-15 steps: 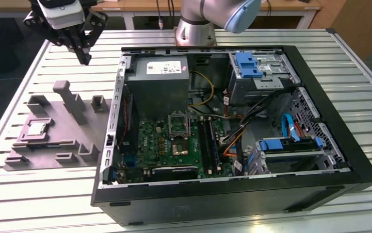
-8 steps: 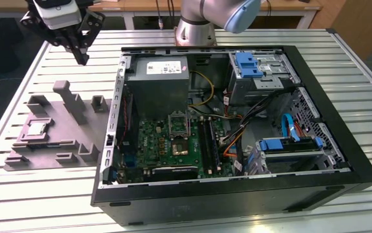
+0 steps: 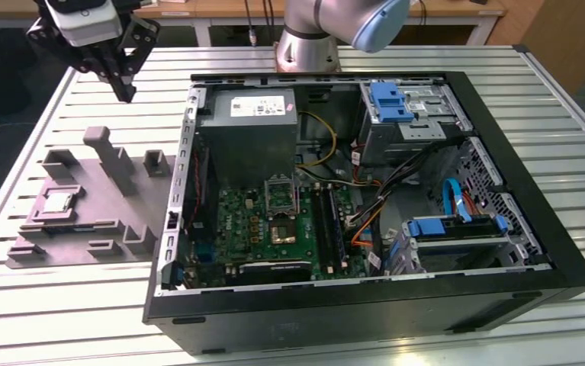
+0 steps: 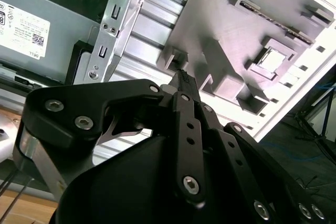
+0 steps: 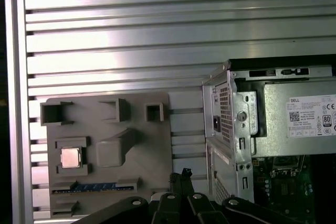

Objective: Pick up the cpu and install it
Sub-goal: 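Reach for the cpu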

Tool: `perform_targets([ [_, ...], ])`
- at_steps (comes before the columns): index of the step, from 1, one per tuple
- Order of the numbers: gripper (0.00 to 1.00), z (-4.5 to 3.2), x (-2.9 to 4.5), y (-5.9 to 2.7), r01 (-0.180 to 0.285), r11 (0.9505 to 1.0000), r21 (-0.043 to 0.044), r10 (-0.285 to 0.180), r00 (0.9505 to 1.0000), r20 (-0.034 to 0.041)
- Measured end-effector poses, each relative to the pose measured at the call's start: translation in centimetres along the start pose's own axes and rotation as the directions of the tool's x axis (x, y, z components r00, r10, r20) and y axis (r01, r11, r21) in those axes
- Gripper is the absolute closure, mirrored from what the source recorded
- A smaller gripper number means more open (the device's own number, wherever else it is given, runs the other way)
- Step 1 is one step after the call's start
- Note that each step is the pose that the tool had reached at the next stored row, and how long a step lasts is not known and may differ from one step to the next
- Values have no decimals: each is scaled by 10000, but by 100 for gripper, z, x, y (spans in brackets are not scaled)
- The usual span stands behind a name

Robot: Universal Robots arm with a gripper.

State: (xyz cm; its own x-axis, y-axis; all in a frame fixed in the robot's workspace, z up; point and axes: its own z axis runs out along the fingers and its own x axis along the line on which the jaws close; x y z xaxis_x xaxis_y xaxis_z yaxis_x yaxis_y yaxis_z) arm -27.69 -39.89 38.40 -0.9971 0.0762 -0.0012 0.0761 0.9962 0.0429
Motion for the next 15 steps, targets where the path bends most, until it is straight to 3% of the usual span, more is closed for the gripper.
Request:
perform_targets([
  [15, 89, 3, 97, -8, 0, 10000, -1, 0, 10000, 0],
])
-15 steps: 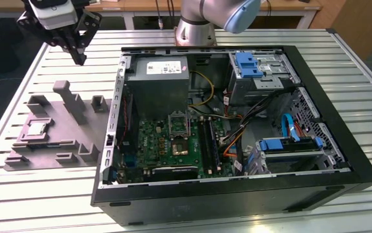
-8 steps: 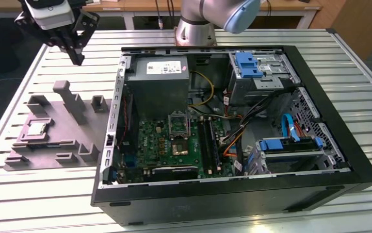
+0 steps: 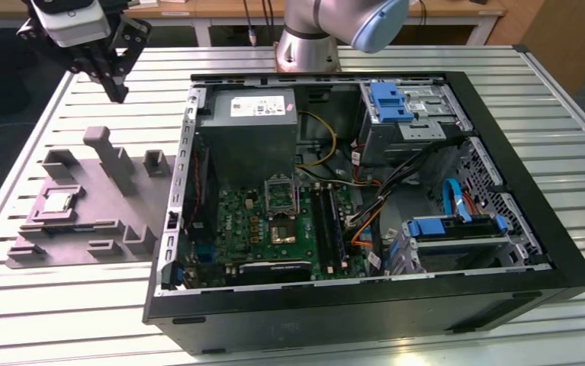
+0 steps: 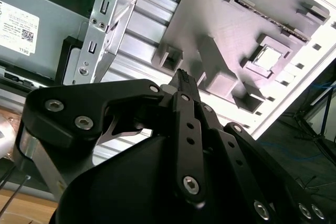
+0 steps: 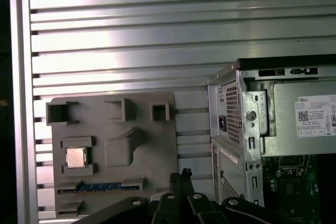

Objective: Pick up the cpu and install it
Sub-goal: 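Reach for the cpu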

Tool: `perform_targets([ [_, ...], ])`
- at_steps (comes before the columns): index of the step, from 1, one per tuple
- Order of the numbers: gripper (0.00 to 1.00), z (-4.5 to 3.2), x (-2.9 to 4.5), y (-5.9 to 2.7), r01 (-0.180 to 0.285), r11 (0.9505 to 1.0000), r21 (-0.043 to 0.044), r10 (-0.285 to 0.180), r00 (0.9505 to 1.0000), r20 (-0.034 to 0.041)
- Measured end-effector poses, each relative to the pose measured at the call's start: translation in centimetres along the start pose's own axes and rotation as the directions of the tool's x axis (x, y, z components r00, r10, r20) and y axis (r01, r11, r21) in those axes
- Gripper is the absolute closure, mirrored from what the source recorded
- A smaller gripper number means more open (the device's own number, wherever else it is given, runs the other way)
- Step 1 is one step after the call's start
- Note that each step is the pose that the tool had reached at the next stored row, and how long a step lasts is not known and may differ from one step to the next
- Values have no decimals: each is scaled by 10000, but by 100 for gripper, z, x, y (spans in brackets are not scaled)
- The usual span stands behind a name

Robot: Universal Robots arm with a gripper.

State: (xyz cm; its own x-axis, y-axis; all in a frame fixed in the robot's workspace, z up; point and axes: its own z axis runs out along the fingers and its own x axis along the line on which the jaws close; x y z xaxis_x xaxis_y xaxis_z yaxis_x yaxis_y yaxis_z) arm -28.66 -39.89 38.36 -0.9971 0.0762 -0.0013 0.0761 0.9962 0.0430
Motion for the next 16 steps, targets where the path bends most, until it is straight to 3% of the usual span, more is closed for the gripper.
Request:
perform_targets([
  [9, 89, 0, 123, -9, -1, 10000, 1, 1, 10000, 0],
  [16, 89, 0, 155, -12, 1, 10000, 0, -1, 10000, 0],
])
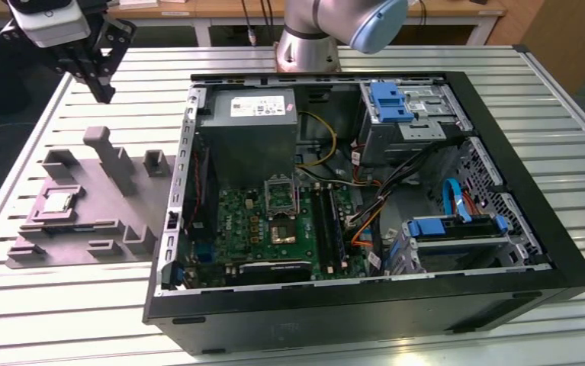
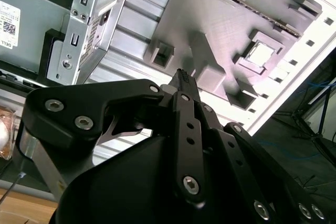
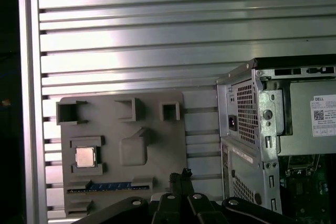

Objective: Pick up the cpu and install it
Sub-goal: 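Reach for the cpu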

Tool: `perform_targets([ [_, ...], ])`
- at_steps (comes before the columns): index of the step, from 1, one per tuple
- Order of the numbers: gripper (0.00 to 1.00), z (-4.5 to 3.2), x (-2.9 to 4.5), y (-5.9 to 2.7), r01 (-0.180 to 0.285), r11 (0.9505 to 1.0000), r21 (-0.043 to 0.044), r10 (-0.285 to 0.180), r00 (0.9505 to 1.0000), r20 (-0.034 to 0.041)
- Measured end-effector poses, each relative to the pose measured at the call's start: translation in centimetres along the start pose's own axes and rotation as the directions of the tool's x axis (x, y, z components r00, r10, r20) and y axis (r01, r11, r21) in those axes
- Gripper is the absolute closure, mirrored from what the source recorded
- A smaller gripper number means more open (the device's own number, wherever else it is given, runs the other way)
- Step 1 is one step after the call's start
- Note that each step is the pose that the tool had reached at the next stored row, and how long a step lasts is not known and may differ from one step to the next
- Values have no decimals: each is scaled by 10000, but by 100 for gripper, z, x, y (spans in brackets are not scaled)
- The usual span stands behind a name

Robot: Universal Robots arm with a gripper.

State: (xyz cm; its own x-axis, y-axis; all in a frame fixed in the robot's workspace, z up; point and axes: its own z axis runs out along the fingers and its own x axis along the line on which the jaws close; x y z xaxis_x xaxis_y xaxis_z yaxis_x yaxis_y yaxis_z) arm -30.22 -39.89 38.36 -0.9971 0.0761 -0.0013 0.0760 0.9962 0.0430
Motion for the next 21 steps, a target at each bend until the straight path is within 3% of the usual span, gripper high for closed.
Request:
perform_targets([
  [21, 89, -1, 83, -7, -1, 10000, 1, 1, 10000, 0],
])
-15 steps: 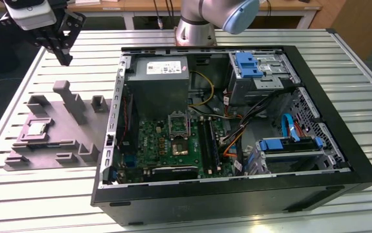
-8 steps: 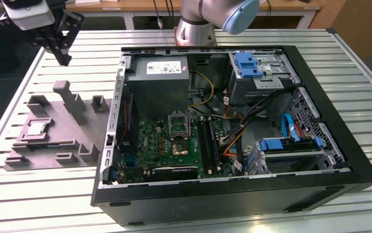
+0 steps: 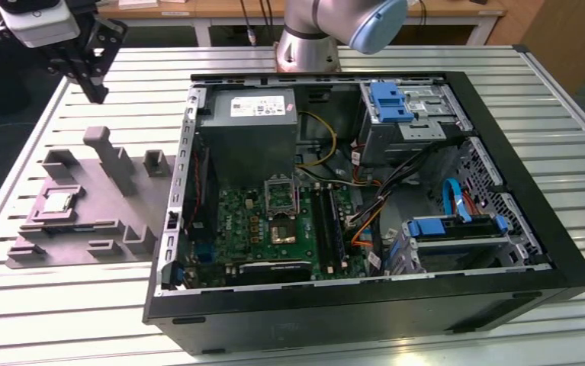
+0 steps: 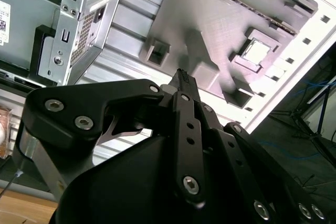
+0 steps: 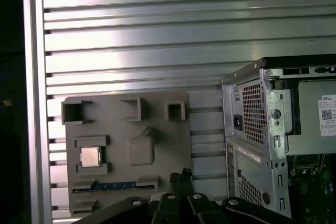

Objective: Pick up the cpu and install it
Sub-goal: 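Reach for the cpu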

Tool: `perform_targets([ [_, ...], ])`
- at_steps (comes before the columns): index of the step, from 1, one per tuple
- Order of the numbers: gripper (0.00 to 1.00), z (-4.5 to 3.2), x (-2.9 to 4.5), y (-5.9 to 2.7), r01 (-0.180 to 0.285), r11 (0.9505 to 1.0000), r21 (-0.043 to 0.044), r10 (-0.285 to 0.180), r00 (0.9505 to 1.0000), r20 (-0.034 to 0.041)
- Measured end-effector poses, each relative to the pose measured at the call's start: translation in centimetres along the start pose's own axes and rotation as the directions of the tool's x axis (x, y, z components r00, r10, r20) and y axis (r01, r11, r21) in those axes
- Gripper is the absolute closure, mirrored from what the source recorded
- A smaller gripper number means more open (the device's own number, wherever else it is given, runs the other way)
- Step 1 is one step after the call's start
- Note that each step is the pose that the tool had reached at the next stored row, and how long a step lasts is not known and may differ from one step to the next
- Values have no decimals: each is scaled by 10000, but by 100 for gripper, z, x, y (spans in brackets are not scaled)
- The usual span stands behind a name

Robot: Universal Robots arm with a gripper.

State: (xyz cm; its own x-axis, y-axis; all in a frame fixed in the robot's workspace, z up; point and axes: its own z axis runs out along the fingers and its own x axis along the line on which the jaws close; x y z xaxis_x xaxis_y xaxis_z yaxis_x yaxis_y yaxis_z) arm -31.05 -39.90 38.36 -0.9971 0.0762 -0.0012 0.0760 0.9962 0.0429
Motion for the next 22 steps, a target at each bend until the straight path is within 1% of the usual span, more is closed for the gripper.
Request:
perform_targets([
  [5, 89, 0, 24, -2, -1, 10000, -1, 1, 10000, 0],
  [18, 89, 1, 57, -4, -1, 10000, 0, 1, 10000, 0],
  [22, 89, 1, 79, -6, -1, 10000, 0, 1, 10000, 0],
])
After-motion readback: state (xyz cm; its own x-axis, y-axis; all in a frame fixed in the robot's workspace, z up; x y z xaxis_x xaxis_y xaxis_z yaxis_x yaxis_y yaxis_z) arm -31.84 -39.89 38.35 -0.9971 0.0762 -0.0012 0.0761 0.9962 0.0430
